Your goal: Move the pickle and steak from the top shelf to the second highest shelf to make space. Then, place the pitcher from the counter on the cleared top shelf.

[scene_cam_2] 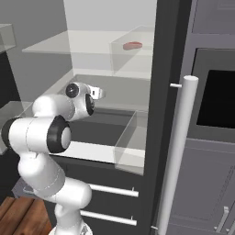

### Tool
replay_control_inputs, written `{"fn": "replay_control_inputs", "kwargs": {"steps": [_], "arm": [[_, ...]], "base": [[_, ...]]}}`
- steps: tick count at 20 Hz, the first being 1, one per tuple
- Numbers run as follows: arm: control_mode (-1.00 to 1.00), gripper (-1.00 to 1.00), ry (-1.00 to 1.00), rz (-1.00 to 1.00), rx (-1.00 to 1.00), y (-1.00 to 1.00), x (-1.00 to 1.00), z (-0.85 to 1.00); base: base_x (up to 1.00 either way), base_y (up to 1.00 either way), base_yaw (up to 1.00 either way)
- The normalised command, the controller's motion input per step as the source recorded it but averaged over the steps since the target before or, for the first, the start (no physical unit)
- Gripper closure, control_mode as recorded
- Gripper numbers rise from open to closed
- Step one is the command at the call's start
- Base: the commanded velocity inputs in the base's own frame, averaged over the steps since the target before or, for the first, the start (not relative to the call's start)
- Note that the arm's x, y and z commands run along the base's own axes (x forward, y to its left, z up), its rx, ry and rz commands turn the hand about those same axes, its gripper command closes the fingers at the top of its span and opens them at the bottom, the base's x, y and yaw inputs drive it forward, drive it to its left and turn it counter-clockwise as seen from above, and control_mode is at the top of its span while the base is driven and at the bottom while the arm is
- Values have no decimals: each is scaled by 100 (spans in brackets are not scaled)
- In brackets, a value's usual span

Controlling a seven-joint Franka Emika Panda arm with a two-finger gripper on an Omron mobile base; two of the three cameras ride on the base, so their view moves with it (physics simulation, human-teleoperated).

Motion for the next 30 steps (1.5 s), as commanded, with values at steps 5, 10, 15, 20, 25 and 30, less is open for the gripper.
{"fn": "replay_control_inputs", "kwargs": {"steps": [5,10,15,20,25,30], "arm": [[-100,-100,-1,0,0,-14,-87,65],[-100,-100,0,0,3,-17,-89,74],[-100,-100,0,0,11,-33,-70,97],[-100,-100,0,0,12,-63,-67,78],[-100,-100,5,0,3,-51,-51,54],[-100,-100,13,-7,-6,-4,-20,43]], "base": [[0,0,0],[0,0,0],[0,0,0],[0,0,0],[0,0,0],[0,0,0]]}}
